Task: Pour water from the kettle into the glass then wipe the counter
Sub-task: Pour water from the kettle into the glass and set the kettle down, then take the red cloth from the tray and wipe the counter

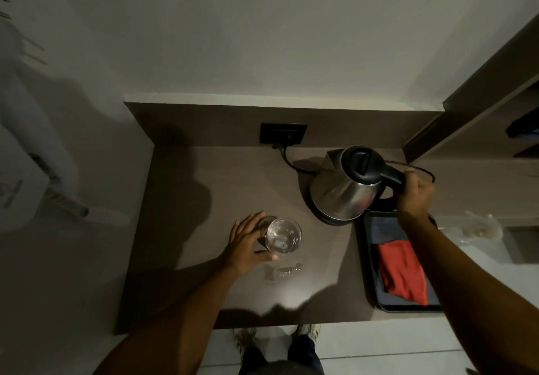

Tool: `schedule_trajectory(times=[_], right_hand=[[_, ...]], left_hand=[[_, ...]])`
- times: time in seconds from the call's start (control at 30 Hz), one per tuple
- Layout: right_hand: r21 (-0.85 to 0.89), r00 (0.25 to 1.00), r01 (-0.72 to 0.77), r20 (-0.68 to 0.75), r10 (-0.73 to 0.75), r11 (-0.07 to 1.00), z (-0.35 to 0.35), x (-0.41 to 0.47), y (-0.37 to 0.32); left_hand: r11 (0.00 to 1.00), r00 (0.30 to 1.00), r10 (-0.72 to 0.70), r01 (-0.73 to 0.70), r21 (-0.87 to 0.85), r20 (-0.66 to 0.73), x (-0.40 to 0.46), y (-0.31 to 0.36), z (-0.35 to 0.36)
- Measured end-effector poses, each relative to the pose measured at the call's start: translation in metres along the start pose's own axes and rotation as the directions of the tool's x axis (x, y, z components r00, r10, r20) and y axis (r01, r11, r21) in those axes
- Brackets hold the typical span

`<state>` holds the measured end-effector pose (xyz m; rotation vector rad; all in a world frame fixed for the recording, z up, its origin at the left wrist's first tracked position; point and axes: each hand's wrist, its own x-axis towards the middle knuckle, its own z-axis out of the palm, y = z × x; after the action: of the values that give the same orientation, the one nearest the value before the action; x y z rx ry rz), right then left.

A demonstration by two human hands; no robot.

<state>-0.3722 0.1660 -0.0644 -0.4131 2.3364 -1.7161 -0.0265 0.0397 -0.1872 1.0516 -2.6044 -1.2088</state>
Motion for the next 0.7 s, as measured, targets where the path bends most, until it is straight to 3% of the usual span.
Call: schedule_trajectory(times=[0.2, 0.33, 0.47, 0.57, 0.63, 0.7], right_hand=[[0.010, 1.000, 0.030, 0.000, -0.030, 0.999, -0.007, -0.009, 0.009], [-0.162, 0.988, 0.148, 0.077, -0.137, 0.976, -0.011, -0.009, 0.004], [-0.251, 0.977, 0.173, 0.164, -0.134, 0.953, -0.023, -0.011, -0.006], [-0.232, 0.983, 0.174, 0.093, -0.156, 0.957, -0.038, -0.040, -0.003], [-0.339, 0.977, 0.210, 0.098, -0.187, 0.917, -0.053, -0.066, 0.014], [-0.543, 0.975, 0.221, 0.156, -0.161, 0.810, -0.067, -0.091, 0.042]], left_hand=[[1.000, 1.000, 0.004, -0.004, 0.007, -0.014, -0.002, 0.002, 0.000], [1.000, 1.000, 0.005, -0.005, 0.002, -0.021, -0.002, 0.004, -0.002], [1.000, 1.000, 0.007, -0.007, 0.025, -0.011, -0.002, 0.005, 0.000], [0.998, 1.000, 0.010, -0.010, 0.062, -0.006, -0.002, 0.003, 0.001], [0.998, 1.000, 0.015, -0.014, 0.069, -0.008, -0.002, 0.004, 0.000], [0.997, 1.000, 0.010, -0.010, 0.076, -0.002, -0.002, 0.004, -0.001]])
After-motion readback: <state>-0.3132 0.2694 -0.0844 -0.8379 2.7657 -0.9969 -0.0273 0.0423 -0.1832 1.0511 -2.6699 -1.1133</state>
